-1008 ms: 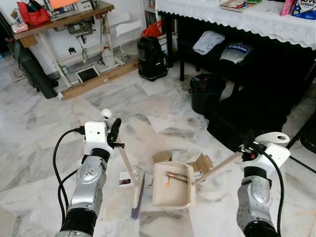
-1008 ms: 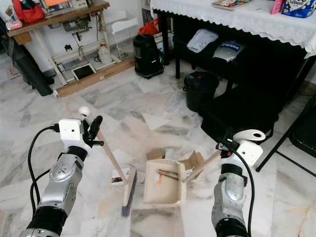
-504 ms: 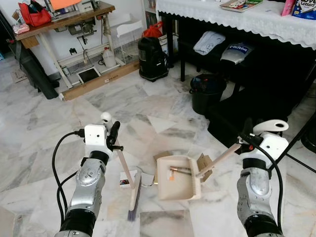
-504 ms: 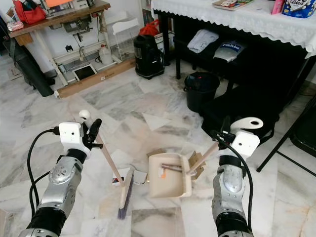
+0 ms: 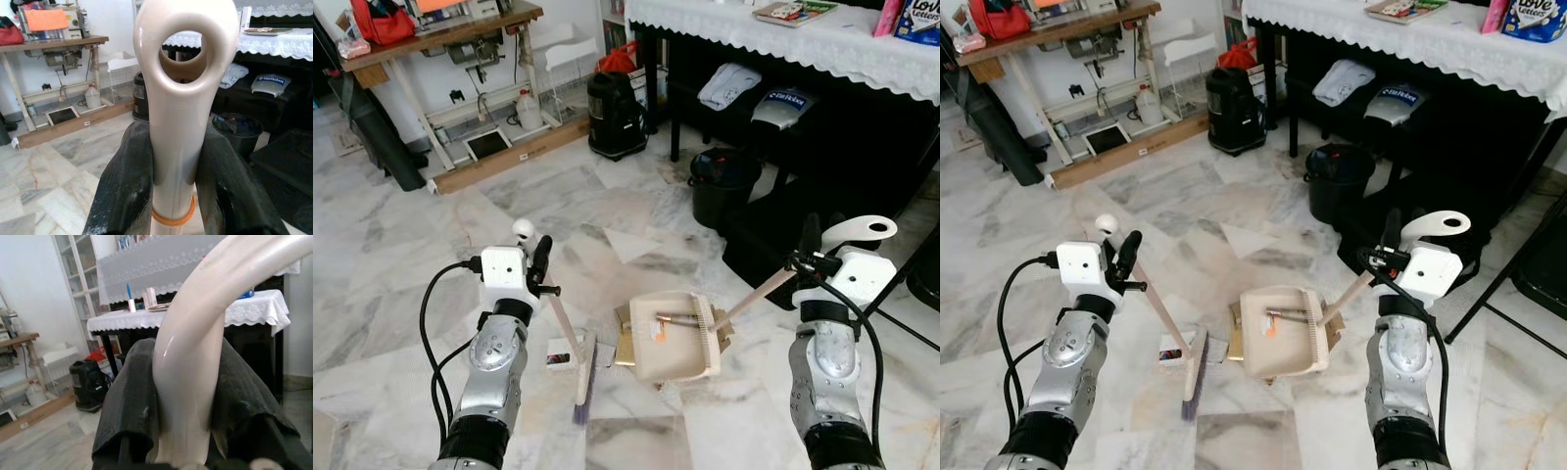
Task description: Sweep floor
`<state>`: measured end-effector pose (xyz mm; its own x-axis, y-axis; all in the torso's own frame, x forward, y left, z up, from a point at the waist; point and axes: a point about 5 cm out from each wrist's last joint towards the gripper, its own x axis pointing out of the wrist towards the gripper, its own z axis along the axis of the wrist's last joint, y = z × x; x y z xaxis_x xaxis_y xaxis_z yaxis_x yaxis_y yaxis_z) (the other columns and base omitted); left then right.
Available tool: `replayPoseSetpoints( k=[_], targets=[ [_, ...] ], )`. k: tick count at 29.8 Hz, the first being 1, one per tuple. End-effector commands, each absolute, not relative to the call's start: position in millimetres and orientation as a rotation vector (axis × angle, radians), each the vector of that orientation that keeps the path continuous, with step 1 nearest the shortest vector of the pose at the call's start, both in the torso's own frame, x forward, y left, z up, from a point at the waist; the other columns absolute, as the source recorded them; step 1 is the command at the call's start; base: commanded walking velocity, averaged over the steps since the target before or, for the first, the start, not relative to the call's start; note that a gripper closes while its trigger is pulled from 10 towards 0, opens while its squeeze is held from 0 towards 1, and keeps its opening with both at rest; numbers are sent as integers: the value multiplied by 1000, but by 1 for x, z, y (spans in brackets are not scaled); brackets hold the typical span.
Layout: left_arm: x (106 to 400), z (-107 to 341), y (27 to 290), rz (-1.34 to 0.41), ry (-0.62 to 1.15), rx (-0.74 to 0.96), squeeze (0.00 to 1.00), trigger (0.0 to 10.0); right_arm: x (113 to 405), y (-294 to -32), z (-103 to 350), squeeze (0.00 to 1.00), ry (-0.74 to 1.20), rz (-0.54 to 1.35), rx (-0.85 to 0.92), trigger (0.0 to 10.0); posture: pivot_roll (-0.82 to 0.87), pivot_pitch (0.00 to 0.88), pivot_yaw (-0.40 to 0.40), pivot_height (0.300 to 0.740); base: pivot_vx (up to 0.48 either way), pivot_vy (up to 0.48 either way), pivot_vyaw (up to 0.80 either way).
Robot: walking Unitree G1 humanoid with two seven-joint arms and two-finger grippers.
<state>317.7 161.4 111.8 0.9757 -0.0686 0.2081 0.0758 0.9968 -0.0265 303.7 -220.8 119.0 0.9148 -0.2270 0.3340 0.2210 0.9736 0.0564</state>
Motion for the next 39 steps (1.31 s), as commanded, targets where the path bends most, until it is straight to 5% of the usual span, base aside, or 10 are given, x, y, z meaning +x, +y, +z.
replayPoseSetpoints(
  k=[1,11,39],
  targets=[
    [319,119,166,-61,-251,-2,0,10000,306,-219,135,0,-419,-220,15,10000,-97,0,64,740,0,0,0],
    [329,129,166,-66,-271,1,0,10000,308,-217,138,0,-413,-237,21,10000,-94,0,83,740,0,0,108],
    [331,133,171,-41,-272,42,0,10000,311,-201,132,0,-386,-246,75,10000,-60,0,99,740,0,0,755]
  ],
)
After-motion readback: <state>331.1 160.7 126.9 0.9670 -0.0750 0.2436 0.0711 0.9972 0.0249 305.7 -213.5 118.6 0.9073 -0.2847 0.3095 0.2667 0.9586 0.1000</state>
